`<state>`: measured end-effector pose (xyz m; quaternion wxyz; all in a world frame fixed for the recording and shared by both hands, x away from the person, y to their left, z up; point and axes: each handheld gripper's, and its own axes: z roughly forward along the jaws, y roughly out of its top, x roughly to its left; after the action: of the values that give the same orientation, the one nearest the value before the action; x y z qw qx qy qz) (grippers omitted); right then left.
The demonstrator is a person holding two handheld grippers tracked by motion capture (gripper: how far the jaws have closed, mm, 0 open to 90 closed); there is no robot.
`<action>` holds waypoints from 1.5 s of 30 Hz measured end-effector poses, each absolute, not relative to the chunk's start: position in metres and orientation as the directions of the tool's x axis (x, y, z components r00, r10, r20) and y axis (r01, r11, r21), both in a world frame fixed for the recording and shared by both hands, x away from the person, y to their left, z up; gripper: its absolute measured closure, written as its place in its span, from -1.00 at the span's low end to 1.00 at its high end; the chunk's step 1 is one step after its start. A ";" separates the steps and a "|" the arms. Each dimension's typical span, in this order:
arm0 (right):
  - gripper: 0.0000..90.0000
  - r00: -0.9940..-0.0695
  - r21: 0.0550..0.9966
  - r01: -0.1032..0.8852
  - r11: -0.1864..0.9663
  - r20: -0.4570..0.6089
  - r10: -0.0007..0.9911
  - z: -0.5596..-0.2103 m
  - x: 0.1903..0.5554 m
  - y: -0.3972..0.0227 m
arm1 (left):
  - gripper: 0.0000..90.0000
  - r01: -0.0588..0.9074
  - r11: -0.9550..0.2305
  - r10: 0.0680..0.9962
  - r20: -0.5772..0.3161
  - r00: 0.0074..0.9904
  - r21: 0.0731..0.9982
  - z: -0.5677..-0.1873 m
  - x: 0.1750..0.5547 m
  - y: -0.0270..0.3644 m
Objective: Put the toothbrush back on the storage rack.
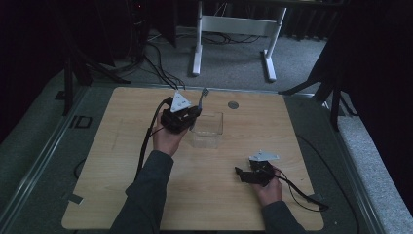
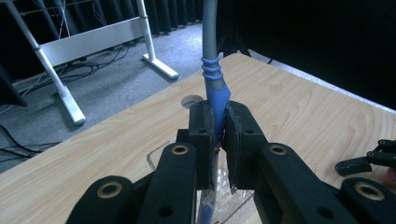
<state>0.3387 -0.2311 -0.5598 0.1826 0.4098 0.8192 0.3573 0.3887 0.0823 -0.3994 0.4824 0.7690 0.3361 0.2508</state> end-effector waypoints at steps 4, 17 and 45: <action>-0.41 -0.597 0.735 0.541 0.408 -0.006 0.802 -0.560 0.339 -0.231 | 0.81 0.277 -0.302 0.759 0.054 0.649 0.912 -0.399 0.389 0.081; -0.41 -0.598 0.735 0.541 0.409 -0.005 0.801 -0.560 0.339 -0.231 | 0.81 0.307 -0.295 0.744 0.016 0.667 0.905 -0.402 0.397 0.075; -0.41 -0.598 0.735 0.541 0.409 -0.005 0.801 -0.560 0.339 -0.231 | 0.81 0.321 -0.362 0.732 0.054 0.679 0.875 -0.410 0.412 0.058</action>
<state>0.3388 -0.2308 -0.5598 0.1819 0.4098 0.8193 0.3575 0.4115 0.0580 -0.4101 0.4573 0.7939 0.3317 0.2248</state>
